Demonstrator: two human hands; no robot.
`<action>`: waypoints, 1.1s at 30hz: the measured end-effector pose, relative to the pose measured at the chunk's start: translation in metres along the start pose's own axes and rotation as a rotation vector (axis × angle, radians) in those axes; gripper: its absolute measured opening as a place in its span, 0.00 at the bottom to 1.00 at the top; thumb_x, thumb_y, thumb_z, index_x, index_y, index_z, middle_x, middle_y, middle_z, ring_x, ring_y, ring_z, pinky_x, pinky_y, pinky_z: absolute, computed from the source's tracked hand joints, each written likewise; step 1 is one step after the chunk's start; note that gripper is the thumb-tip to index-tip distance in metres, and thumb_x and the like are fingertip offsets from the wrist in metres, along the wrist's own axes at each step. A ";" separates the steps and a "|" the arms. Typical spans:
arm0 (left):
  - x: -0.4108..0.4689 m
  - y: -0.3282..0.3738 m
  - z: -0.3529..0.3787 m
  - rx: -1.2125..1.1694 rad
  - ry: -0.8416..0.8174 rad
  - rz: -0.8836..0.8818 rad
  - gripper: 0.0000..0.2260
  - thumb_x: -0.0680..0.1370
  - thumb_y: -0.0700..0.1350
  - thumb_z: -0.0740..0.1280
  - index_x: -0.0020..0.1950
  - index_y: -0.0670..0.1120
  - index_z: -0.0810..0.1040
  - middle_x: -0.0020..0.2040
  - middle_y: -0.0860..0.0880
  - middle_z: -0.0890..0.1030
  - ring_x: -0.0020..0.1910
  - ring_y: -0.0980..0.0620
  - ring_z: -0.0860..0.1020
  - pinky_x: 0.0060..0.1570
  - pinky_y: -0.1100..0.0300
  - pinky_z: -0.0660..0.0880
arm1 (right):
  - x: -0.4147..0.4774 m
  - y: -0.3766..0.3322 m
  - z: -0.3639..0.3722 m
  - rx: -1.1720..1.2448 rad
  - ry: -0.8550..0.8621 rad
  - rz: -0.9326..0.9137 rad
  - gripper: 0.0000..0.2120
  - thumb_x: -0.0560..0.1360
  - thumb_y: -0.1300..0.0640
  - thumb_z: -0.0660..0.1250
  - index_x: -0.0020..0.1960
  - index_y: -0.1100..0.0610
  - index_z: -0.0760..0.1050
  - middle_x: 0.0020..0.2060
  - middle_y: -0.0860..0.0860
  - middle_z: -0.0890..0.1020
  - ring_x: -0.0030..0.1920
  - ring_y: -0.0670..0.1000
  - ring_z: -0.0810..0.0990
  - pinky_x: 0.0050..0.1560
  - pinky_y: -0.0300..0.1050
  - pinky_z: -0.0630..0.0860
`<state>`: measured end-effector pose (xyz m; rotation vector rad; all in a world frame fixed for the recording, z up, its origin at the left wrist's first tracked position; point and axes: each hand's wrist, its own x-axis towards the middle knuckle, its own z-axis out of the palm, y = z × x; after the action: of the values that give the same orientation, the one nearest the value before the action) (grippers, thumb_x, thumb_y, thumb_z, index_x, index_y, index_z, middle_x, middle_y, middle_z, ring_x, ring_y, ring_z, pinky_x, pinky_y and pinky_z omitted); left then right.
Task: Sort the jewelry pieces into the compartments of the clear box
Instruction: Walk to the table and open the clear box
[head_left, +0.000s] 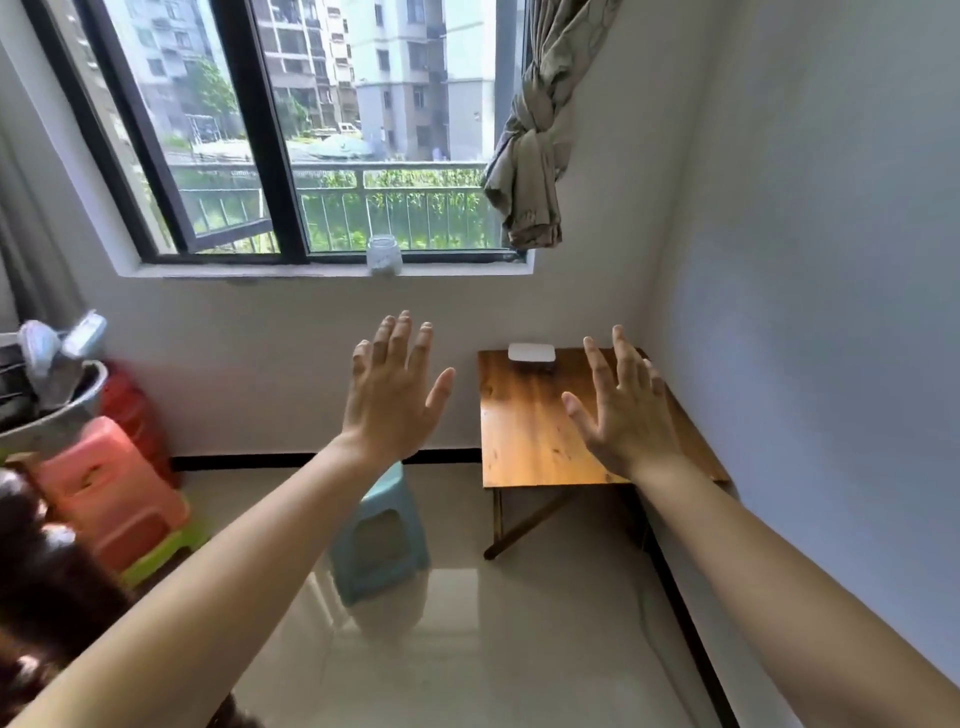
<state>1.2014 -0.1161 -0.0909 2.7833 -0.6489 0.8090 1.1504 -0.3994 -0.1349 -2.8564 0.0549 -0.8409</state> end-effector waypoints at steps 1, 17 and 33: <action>0.017 -0.005 0.016 0.006 -0.009 0.013 0.29 0.82 0.58 0.54 0.77 0.42 0.61 0.78 0.38 0.61 0.77 0.39 0.58 0.72 0.39 0.57 | 0.016 0.008 0.014 0.006 0.008 0.020 0.34 0.79 0.35 0.54 0.80 0.48 0.51 0.81 0.58 0.50 0.78 0.62 0.56 0.74 0.62 0.54; 0.321 -0.066 0.263 -0.004 -0.137 -0.032 0.28 0.82 0.58 0.56 0.77 0.44 0.63 0.79 0.38 0.58 0.78 0.39 0.54 0.73 0.39 0.54 | 0.306 0.150 0.238 0.066 -0.086 0.236 0.34 0.81 0.40 0.57 0.81 0.53 0.52 0.80 0.62 0.51 0.77 0.63 0.59 0.74 0.60 0.56; 0.538 -0.081 0.530 -0.161 -0.354 0.210 0.30 0.81 0.61 0.49 0.77 0.44 0.63 0.79 0.39 0.59 0.78 0.39 0.55 0.73 0.40 0.57 | 0.446 0.250 0.411 -0.115 -0.191 0.433 0.34 0.81 0.37 0.52 0.81 0.51 0.47 0.81 0.60 0.51 0.79 0.61 0.56 0.75 0.58 0.58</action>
<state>1.8950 -0.3850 -0.2459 2.7600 -1.0282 0.2737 1.7501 -0.6227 -0.2781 -2.8455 0.6885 -0.4885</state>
